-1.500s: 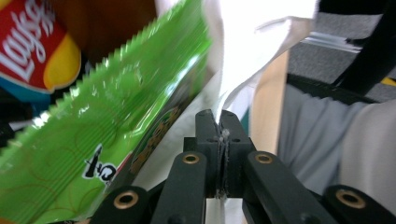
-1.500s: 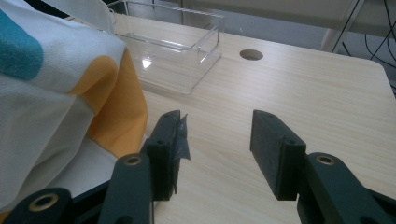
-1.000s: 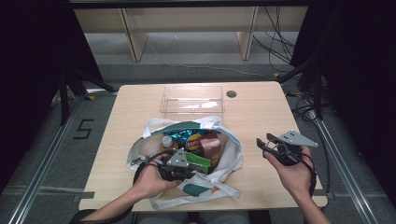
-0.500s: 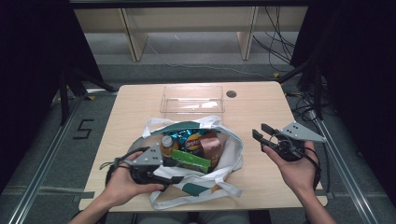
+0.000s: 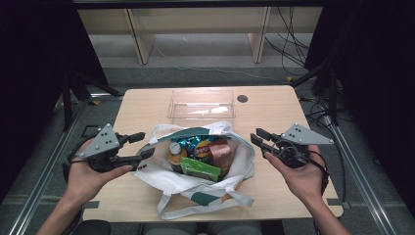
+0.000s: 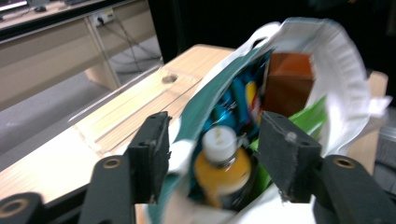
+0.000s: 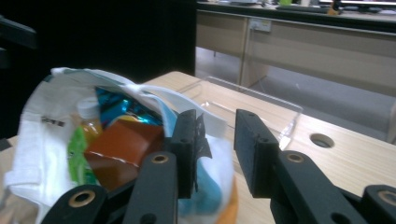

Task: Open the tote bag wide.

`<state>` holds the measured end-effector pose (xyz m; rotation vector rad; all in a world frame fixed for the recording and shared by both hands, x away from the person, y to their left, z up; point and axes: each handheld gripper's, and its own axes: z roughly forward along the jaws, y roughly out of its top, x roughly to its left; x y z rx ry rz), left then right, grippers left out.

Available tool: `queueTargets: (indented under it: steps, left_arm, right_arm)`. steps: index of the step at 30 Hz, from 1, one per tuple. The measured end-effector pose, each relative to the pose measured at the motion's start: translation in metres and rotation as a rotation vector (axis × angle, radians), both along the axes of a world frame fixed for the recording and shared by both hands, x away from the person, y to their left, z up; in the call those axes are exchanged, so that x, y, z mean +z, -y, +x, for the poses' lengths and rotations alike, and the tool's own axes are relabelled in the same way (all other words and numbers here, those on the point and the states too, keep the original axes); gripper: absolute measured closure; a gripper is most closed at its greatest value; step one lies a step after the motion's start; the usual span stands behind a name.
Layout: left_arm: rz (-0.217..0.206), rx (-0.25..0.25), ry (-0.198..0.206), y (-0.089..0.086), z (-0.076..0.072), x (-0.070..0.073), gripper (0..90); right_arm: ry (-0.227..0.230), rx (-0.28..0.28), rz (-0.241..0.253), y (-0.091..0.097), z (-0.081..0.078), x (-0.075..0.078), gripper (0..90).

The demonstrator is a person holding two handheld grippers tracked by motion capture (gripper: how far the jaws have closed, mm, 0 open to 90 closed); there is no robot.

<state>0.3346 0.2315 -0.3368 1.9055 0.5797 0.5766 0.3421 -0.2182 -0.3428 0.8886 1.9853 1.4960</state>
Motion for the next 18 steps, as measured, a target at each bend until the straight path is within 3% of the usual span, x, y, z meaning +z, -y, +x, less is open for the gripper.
queueTargets:
  steps: [2,3,5,6,7,8,12,13,14,16,18]
  left_arm:
    - [0.038,0.001,-0.006,-0.001,0.002,-0.002,40.5]
    - [0.047,0.001,-0.005,0.0,0.003,-0.004,40.4]
    - [0.08,-0.004,-0.008,0.002,0.006,-0.009,42.2]
    - [0.102,-0.003,-0.012,0.002,0.009,-0.011,43.0]
    - [0.126,-0.007,-0.016,0.004,0.011,-0.013,44.5]
    - [0.144,-0.012,-0.01,0.005,0.014,-0.015,47.1]
    - [0.226,-0.028,-0.014,0.007,0.024,-0.022,58.9]
    - [0.236,-0.031,-0.025,0.008,0.026,-0.023,63.1]
    - [0.238,-0.032,-0.028,0.008,0.028,-0.023,68.1]
    - [0.204,-0.033,-0.047,0.01,0.032,-0.022,75.2]
    - [0.223,-0.027,-0.042,0.009,0.036,-0.017,79.7]
  right_arm:
    - [0.015,0.014,-0.005,-0.003,-0.001,0.003,69.2]
    - [-0.023,0.03,0.014,-0.006,-0.003,0.004,68.6]
    - [-0.049,0.044,0.019,-0.01,-0.004,0.005,67.1]
    - [-0.02,0.052,-0.001,-0.011,-0.002,0.005,66.6]
    - [-0.052,0.05,0.009,-0.015,-0.003,0.004,66.2]
    - [-0.037,0.061,-0.023,-0.015,-0.001,0.004,66.0]
    - [-0.099,0.071,-0.065,-0.023,0.002,-0.001,68.4]
    - [-0.082,0.076,-0.087,-0.024,0.006,-0.003,70.6]
    - [-0.117,0.068,-0.08,-0.026,0.005,-0.005,73.4]
    - [-0.116,0.081,-0.132,-0.025,0.009,-0.005,80.0]
    - [-0.12,0.053,-0.128,-0.027,0.01,-0.005,85.3]
